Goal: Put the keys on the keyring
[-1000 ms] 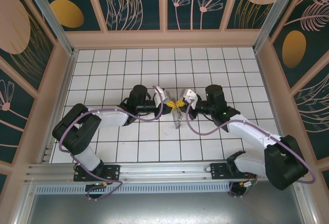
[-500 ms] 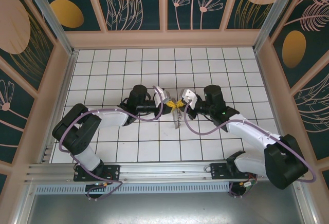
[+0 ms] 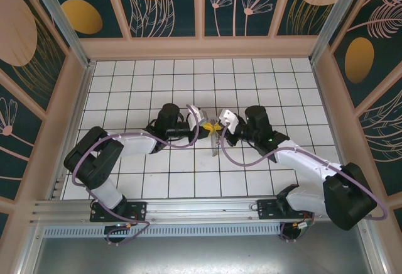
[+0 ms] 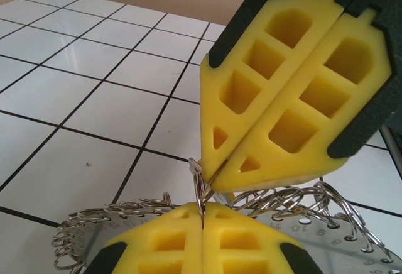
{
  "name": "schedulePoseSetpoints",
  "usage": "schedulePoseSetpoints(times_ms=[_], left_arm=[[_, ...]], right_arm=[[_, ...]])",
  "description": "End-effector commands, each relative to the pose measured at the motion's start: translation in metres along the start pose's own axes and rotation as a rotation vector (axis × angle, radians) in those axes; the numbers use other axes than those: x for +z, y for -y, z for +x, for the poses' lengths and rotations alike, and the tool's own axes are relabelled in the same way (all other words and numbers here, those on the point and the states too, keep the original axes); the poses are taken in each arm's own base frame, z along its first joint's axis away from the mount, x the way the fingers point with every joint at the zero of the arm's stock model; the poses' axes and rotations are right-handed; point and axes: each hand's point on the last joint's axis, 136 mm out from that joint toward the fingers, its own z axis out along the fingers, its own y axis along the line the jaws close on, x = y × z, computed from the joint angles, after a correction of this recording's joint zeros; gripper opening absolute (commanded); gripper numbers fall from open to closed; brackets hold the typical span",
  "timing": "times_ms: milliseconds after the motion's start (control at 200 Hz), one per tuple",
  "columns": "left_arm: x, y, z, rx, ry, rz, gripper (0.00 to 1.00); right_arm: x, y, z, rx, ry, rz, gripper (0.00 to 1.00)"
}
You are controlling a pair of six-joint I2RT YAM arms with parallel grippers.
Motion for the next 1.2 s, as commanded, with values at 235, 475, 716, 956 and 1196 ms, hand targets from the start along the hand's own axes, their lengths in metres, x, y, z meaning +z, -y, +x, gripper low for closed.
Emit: schedulePoseSetpoints(times_ms=[235,475,716,956,1196], left_arm=[[0.001,0.008,-0.011,0.063,0.028,0.046,0.00],[0.001,0.009,-0.013,0.067,0.036,0.041,0.00],[0.000,0.008,-0.013,0.057,0.048,0.039,0.00],[0.001,0.008,-0.016,0.062,0.057,0.042,0.00],[0.001,0.010,-0.016,0.067,0.054,0.050,0.00]], right_arm=[[-0.001,0.025,-0.008,0.098,0.005,0.101,0.00],[-0.003,0.028,0.000,0.219,-0.025,0.036,0.00],[-0.004,0.030,0.017,0.321,-0.087,-0.009,0.00],[-0.003,0.029,0.020,0.331,-0.099,-0.024,0.10],[-0.013,0.039,0.010,0.288,-0.061,0.030,0.21]])
